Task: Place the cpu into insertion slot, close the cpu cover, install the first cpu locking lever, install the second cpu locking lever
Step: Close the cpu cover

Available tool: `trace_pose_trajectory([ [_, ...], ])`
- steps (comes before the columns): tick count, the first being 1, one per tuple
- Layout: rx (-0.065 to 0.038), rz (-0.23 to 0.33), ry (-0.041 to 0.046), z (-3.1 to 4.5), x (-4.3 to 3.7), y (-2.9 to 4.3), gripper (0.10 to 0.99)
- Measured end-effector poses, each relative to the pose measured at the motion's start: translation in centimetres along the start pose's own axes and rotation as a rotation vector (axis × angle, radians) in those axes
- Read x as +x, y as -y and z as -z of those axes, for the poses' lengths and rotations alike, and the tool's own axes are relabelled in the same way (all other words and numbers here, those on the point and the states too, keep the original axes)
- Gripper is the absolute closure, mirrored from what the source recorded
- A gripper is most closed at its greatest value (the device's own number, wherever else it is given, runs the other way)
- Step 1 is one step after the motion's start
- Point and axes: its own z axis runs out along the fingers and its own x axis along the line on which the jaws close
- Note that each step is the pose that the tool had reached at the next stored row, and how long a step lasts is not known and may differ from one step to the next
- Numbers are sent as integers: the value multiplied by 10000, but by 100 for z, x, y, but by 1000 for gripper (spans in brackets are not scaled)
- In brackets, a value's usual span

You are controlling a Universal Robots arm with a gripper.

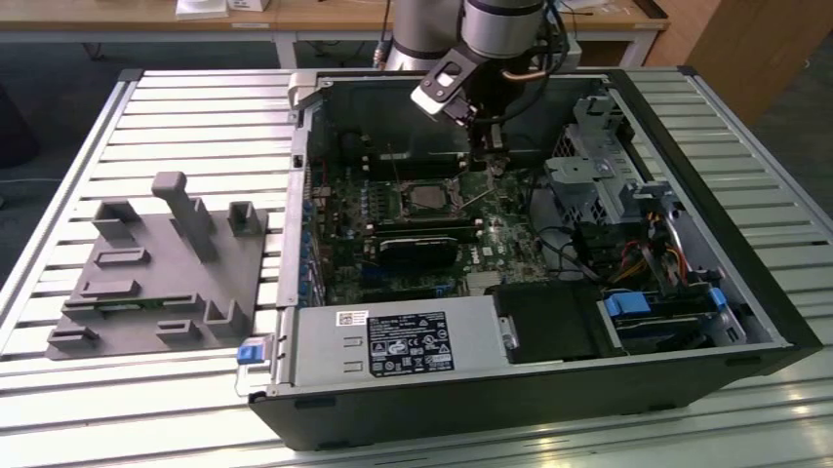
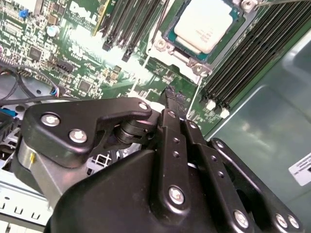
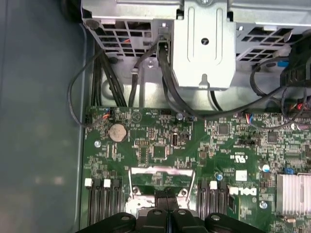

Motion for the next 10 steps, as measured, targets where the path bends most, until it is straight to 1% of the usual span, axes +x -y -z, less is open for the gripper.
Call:
trace_pose_trajectory([
  [2, 0, 1, 0, -6, 2, -30, 980],
  [10, 0, 40, -3, -20, 3, -106, 980],
])
